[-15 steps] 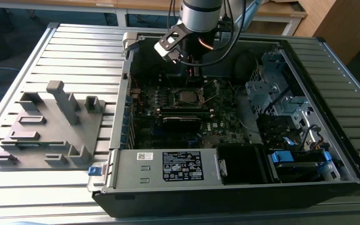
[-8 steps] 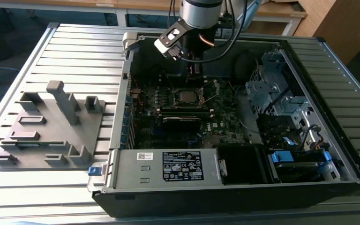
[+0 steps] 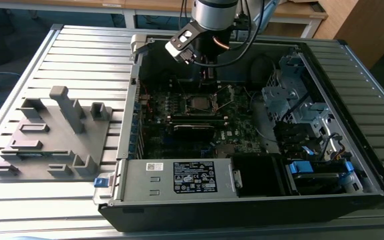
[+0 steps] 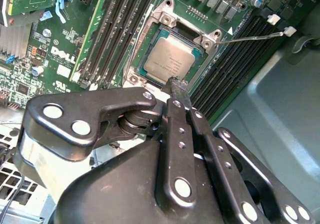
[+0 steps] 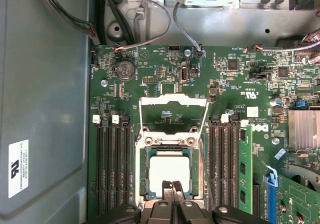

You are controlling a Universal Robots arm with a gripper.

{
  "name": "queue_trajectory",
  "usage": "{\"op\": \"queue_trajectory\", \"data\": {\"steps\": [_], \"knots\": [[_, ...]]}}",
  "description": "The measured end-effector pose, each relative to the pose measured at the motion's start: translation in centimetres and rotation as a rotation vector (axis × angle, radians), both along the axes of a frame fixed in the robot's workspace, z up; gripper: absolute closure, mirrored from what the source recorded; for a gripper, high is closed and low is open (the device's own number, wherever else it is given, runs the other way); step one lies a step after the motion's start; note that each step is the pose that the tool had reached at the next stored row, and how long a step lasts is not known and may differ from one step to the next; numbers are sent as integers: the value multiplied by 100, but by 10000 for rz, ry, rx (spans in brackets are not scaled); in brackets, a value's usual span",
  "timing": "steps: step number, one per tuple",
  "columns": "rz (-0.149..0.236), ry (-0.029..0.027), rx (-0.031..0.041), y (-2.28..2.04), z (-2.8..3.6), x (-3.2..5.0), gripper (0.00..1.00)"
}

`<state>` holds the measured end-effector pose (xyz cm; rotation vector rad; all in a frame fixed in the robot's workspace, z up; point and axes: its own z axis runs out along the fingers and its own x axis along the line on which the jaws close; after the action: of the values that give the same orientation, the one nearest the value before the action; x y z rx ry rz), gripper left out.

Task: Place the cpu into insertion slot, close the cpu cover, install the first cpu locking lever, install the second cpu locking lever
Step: 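Close the cpu cover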

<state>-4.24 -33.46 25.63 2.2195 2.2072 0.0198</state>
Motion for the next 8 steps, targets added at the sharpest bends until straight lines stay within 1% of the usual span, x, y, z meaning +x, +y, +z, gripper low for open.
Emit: {"op": "queue_trajectory", "data": {"steps": [8], "knots": [[1,-1,1,0,13,1,90]]}}
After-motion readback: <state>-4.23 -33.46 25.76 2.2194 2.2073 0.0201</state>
